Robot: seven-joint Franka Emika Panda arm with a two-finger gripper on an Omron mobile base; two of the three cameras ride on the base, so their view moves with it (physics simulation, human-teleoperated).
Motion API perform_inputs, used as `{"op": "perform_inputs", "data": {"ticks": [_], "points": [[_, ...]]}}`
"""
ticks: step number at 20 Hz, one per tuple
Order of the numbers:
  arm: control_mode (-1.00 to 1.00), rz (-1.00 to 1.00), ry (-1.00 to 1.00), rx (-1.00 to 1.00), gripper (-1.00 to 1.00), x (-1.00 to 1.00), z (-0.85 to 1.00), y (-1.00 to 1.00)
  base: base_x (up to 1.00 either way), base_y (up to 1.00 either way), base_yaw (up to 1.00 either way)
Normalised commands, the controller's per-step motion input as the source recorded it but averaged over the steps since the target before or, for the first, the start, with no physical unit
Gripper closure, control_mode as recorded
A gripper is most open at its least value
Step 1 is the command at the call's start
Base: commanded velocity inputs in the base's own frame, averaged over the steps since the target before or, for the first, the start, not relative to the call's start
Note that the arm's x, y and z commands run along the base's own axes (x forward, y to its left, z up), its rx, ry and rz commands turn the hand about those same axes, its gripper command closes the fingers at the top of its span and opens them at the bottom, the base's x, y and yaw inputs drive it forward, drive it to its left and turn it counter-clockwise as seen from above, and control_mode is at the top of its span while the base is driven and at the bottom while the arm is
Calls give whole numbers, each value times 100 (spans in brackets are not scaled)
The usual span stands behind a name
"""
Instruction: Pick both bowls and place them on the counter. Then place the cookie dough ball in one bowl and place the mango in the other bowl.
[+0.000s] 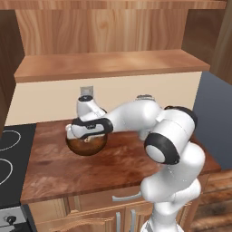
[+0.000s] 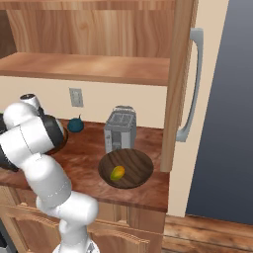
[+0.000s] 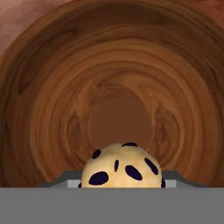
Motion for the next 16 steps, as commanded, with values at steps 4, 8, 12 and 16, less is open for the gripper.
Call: {"op": "perform_inputs", "data": {"ticks": [4, 8, 12, 16], "points": [[-100, 5, 2, 0, 100, 21, -34, 8, 0, 0, 0], [-100, 5, 11, 0, 100, 29, -31, 8, 0, 0, 0], [-100, 4, 22, 0, 100, 32, -25, 3, 0, 0, 0], [-100, 7, 16, 0, 100, 23, -14, 4, 0, 0, 0]]}}
